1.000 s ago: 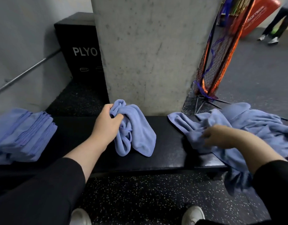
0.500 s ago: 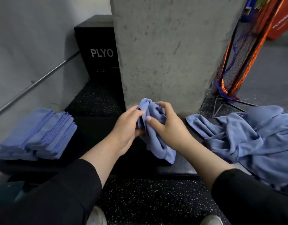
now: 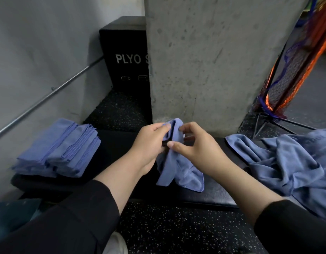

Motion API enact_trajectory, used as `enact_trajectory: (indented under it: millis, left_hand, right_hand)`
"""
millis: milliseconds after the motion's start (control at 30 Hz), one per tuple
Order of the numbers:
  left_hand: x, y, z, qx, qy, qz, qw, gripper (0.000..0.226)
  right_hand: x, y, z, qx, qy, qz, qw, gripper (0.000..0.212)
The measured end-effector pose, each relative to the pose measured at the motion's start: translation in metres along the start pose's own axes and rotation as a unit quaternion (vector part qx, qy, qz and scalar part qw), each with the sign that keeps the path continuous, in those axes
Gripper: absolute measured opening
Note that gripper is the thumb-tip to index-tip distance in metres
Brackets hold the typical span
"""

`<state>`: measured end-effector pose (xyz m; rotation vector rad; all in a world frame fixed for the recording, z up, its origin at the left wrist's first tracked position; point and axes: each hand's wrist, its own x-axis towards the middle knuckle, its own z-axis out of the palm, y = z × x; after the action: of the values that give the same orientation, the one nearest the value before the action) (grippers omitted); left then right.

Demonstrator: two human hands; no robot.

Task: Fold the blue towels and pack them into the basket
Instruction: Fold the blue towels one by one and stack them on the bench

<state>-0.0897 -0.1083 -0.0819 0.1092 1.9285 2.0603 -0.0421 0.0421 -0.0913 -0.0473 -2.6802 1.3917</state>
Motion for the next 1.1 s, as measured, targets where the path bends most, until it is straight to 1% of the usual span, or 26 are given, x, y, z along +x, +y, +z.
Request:
enact_trajectory:
  millis: [67,100,167,200,233,300,367,400,467,500,567,600,633,667,700,733,767,800,833,867,900,933,967,1000,1067,1100]
  left_hand:
    - [-0.002,0.002,0.002,-0.024,-0.022,-0.019,0.999,0.03]
    - [-0.003,0.002,0.003,-0.023,-0.031,-0.019,0.999,0.029]
    - [-0.007,0.005,0.006,-0.016,-0.028,-0.009,0.999,0.025]
    - [-0.007,0.005,0.006,-0.014,-0.011,0.0,1.0,0.022]
    - [-0.006,0.008,0.006,-0.011,0.014,0.011,1.0,0.02]
    - [-0.002,0.013,0.001,-0.005,0.077,0.034,0.996,0.019]
    - [0.0,0.02,-0.009,0.005,0.125,0.051,0.991,0.023]
    - [0.001,0.022,-0.014,0.026,0.137,0.052,0.989,0.025]
    - [0.001,0.025,-0.021,0.062,0.131,0.048,0.988,0.026]
    - [0.003,0.026,-0.021,0.059,0.122,0.045,0.99,0.024]
    - [0.006,0.03,-0.018,-0.001,0.081,0.039,0.996,0.021]
    - [0.01,0.03,-0.015,-0.045,0.049,0.047,0.997,0.025]
    - [0.015,0.029,-0.014,-0.074,0.023,0.06,0.995,0.032]
    - [0.021,0.027,-0.013,-0.071,0.011,0.067,0.995,0.039]
    - [0.025,0.024,-0.013,-0.024,0.021,0.065,0.997,0.047]
    - [0.028,0.02,-0.014,0.056,0.045,0.06,0.996,0.05]
    - [0.028,0.015,-0.014,0.148,0.067,0.053,0.985,0.05]
    - [0.029,0.005,-0.014,0.234,0.069,0.038,0.969,0.048]
    - [0.027,-0.008,-0.013,0.309,0.045,0.014,0.95,0.044]
    - [0.026,-0.024,-0.012,0.384,0.007,-0.015,0.923,0.042]
    - [0.025,-0.04,-0.011,0.453,-0.031,-0.042,0.89,0.043]
    - [0.024,-0.054,-0.011,0.51,-0.055,-0.057,0.856,0.044]
    - [0.027,-0.067,-0.012,0.542,-0.053,-0.058,0.837,0.043]
    - [0.031,-0.074,-0.013,0.543,-0.03,-0.055,0.837,0.039]
    - [0.039,-0.077,-0.014,0.502,0.031,-0.05,0.863,0.024]
    - [0.042,-0.077,-0.012,0.478,0.045,-0.049,0.876,0.021]
  right_hand:
    - [-0.001,0.002,0.001,0.002,0.003,0.02,1.0,0.048]
    - [-0.001,0.004,0.001,-0.007,0.008,0.027,1.0,0.044]
    - [0.0,0.006,0.003,-0.065,0.021,0.027,0.997,0.025]
    - [0.001,0.006,0.003,-0.101,0.03,0.02,0.994,0.015]
    - [0.003,0.006,0.002,-0.13,0.039,0.014,0.991,0.011]
    - [0.006,0.005,-0.005,-0.155,0.048,0.023,0.986,0.008]
    - [0.01,0.003,-0.02,-0.172,0.035,0.053,0.983,0.011]
    - [0.013,0.003,-0.028,-0.2,0.02,0.066,0.977,0.014]
    - [0.018,0.003,-0.042,-0.242,0.002,0.077,0.967,0.021]
    - [0.022,0.003,-0.047,-0.232,0.02,0.072,0.97,0.022]
    - [0.029,0.003,-0.053,-0.147,0.094,0.054,0.983,0.021]
    - [0.035,0.004,-0.055,-0.095,0.134,0.041,0.986,0.017]
    - [0.04,0.004,-0.056,-0.058,0.153,0.032,0.986,0.013]
    - [0.044,0.006,-0.057,-0.04,0.147,0.036,0.988,0.023]
    - [0.048,0.011,-0.057,-0.035,0.124,0.048,0.991,0.042]
    - [0.051,0.02,-0.055,-0.046,0.099,0.063,0.992,0.055]
    - [0.052,0.029,-0.052,-0.075,0.077,0.074,0.991,0.057]
    - [0.051,0.038,-0.047,-0.117,0.051,0.078,0.989,0.048]
    - [0.046,0.048,-0.041,-0.161,0.015,0.076,0.984,0.031]
    - [0.04,0.058,-0.034,-0.207,-0.04,0.068,0.975,0.014]
    - [0.033,0.067,-0.026,-0.245,-0.102,0.051,0.963,0.007]
    - [0.027,0.077,-0.018,-0.273,-0.154,0.042,0.949,0.011]
    - [0.023,0.086,-0.012,-0.289,-0.184,0.049,0.938,0.016]
    - [0.021,0.093,-0.007,-0.294,-0.18,0.06,0.937,0.018]
    - [0.02,0.099,0.0,-0.275,-0.12,0.084,0.95,0.018]
    - [0.02,0.098,0.004,-0.258,-0.101,0.09,0.957,0.019]
